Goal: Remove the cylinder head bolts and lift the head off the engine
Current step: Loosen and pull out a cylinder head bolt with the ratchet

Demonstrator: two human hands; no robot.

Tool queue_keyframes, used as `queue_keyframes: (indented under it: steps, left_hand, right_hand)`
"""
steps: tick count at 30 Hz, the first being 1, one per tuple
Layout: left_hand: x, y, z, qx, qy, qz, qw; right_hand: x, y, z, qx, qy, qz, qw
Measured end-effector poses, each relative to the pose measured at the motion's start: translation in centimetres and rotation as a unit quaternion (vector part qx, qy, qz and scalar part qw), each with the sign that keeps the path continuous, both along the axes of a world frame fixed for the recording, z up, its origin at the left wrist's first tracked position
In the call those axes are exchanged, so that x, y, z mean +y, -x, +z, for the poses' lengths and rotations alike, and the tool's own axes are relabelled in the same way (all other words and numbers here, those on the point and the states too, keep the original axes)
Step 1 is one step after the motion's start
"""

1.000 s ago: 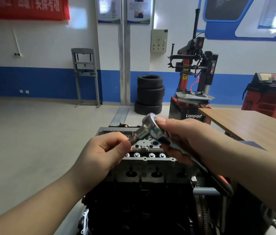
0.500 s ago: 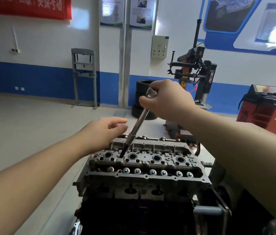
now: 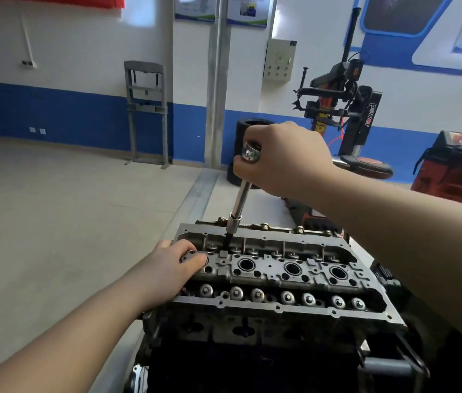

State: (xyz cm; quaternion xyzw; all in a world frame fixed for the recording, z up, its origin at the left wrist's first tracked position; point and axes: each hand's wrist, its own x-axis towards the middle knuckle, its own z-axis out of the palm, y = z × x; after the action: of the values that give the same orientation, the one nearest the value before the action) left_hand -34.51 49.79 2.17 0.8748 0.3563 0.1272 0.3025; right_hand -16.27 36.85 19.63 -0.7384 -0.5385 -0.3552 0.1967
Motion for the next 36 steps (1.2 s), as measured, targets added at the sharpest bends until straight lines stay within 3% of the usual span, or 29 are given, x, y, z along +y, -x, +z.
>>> queue_keyframes:
  steps: [5,14,21,25,30,36]
  left_hand:
    - [0.2,-0.2,-0.3,-0.013,0.012,0.017,1.000]
    - [0.1,0.0,-0.4,-0.035,0.031,0.027,0.999]
    - [0.5,-0.2,1.6,0.092,-0.060,0.020,0.994]
    - [1.1,-0.5,1.7,0.091,-0.091,0.002,0.992]
    - [1.0,-2.1,2.8,-0.008,-0.266,-0.127,0.955]
    - [3.1,-5.1,4.5,0.061,-0.145,-0.242,0.957]
  right_hand:
    - [1.6,-1.0,-1.0,-0.014,0.018,-0.002,1.000]
    - [2.7,-2.3,-1.6,0.046,0.056,0.000,0.997]
    - [1.8,-2.1,-0.3,0.025,0.048,0.040,0.998]
    - [1.9,-1.9,-0.2,0.024,0.054,0.046,0.997]
    - [1.8,-2.0,-0.1,0.035,0.042,0.030,0.998]
    - [1.5,-1.5,0.1,0.037,0.054,0.039,0.997]
